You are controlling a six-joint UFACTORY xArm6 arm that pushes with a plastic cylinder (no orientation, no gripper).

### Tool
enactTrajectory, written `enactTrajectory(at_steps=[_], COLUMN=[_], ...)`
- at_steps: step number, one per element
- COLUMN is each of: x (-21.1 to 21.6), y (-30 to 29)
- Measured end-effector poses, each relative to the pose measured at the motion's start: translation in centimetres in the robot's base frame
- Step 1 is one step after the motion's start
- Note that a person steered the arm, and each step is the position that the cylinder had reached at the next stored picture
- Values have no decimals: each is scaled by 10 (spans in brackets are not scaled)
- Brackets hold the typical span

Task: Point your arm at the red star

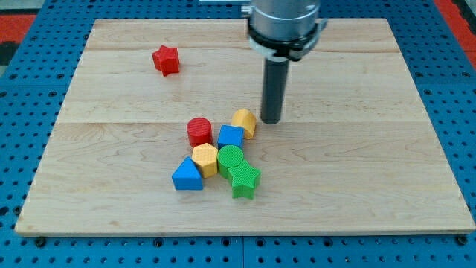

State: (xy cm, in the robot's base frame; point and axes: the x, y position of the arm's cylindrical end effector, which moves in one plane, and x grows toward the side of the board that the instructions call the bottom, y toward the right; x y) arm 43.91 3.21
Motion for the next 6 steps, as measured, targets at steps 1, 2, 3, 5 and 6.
enactTrajectory(at_steps=[1, 2, 3, 5, 6], x=[0, -6, -69, -204, -146], y=[-9, -9, -7, -113, -137])
